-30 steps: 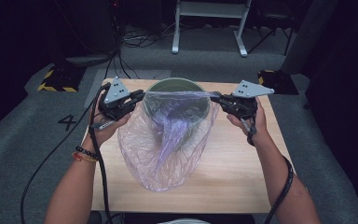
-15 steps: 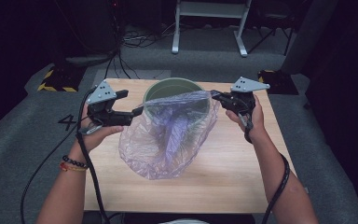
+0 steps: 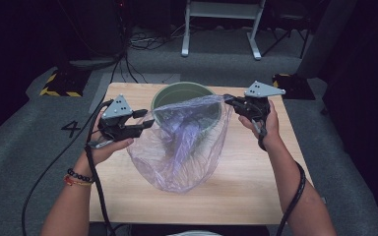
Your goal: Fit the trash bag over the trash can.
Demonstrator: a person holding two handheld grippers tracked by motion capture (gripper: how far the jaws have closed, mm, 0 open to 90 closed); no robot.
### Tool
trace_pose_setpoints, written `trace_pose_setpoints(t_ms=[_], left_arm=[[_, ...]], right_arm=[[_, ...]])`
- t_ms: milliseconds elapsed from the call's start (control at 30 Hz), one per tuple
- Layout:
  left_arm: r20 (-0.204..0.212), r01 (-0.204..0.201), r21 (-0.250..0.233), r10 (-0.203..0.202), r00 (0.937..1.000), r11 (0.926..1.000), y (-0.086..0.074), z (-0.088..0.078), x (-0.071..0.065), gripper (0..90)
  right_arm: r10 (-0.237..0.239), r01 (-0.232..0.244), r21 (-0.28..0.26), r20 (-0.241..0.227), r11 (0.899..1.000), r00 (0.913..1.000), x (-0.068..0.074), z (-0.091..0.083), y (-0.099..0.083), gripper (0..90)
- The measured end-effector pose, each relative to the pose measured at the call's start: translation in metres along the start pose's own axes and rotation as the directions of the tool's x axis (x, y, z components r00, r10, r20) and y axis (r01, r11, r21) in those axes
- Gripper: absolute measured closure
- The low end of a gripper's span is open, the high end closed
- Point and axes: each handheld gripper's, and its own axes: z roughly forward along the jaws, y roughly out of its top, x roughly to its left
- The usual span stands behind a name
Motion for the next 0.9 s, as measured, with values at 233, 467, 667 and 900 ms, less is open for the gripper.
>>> trace_pose_setpoints(t_ms=[233,467,667,900], left_arm=[[-0.061,0.047,-0.031,-0.049,0.9969,0.9984,-0.002,0.015,0.022,84.6],[-0.084,0.067,-0.004,-0.067,0.9942,0.9977,-0.005,0.035,0.023,85.4],[-0.077,0.045,-0.060,-0.050,0.9958,0.9972,-0.002,0.015,0.008,64.1],[0.041,0.073,-0.098,-0.069,0.9968,0.9925,0.002,-0.010,-0.008,31.9]], right_arm=[[0.035,-0.035,-0.003,0.017,0.999,0.9992,-0.008,0.004,-0.004,87.3],[0.076,-0.077,0.011,0.023,0.997,0.9968,-0.014,0.007,-0.011,86.8],[0.079,-0.079,-0.004,0.005,0.997,0.9969,-0.011,-0.002,-0.013,86.7],[0.043,-0.045,-0.052,-0.038,0.998,0.9984,0.000,-0.013,-0.009,84.1]])
